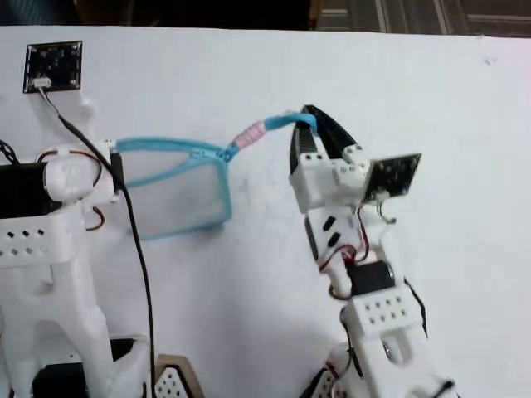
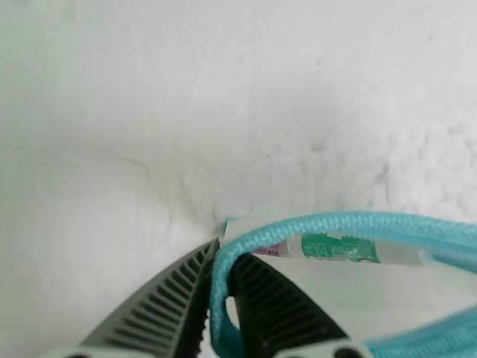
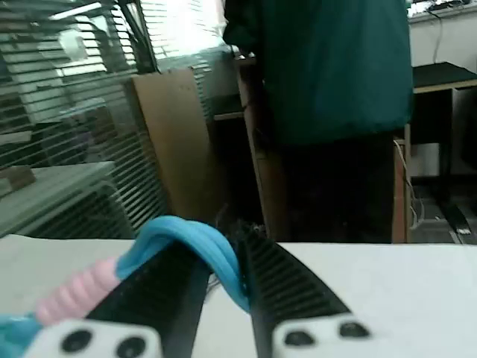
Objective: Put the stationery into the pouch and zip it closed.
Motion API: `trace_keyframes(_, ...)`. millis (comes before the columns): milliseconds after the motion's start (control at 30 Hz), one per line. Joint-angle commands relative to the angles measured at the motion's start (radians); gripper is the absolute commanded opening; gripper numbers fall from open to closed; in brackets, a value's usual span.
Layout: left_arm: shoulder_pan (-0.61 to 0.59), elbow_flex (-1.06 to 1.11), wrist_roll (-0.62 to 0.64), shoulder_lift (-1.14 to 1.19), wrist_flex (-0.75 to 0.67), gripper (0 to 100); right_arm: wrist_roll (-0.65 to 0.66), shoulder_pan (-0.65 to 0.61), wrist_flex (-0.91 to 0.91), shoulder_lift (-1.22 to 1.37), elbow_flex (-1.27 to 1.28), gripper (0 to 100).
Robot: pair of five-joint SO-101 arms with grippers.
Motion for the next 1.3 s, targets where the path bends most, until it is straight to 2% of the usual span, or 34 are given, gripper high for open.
trace_keyframes(0, 0.038, -0.005, 0.003, 0.004, -0.084, 3, -0.011, -0.088, 0.197, -0.193, -0.1, 1.6)
trace_keyframes(100, 0.082, -0.008, 0.003, 0.004, -0.13, 3, -0.011, -0.139, 0.332, -0.303, -0.181, 1.6)
trace_keyframes(300, 0.185, -0.006, 0.0, 0.004, -0.207, 4, -0.011, -0.143, 0.455, -0.348, -0.356, 1.6)
trace_keyframes(500, 0.3, -0.006, 0.006, 0.004, -0.288, 25, -0.005, -0.153, 0.509, -0.328, -0.48, 1.6)
trace_keyframes(633, 0.367, -0.012, 0.107, 0.004, -0.298, 26, 0.153, -0.252, 0.585, -0.294, -0.543, 1.6)
trace_keyframes(700, 0.378, -0.015, 0.143, 0.004, -0.304, 27, 0.175, -0.3, 0.585, -0.283, -0.575, 1.6)
trace_keyframes(900, 0.348, -0.034, 0.166, -0.004, -0.287, 28, 0.173, -0.268, 0.575, -0.142, -0.638, 1.6)
trace_keyframes(1033, 0.305, -0.178, 0.17, 0.005, -0.198, 29, 0.173, -0.246, 0.473, -0.01, -0.664, 1.6)
trace_keyframes(1267, 0.09, -0.486, 0.206, -0.001, -0.008, 29, 0.173, -0.228, 0.375, 0.13, -0.694, 1.6)
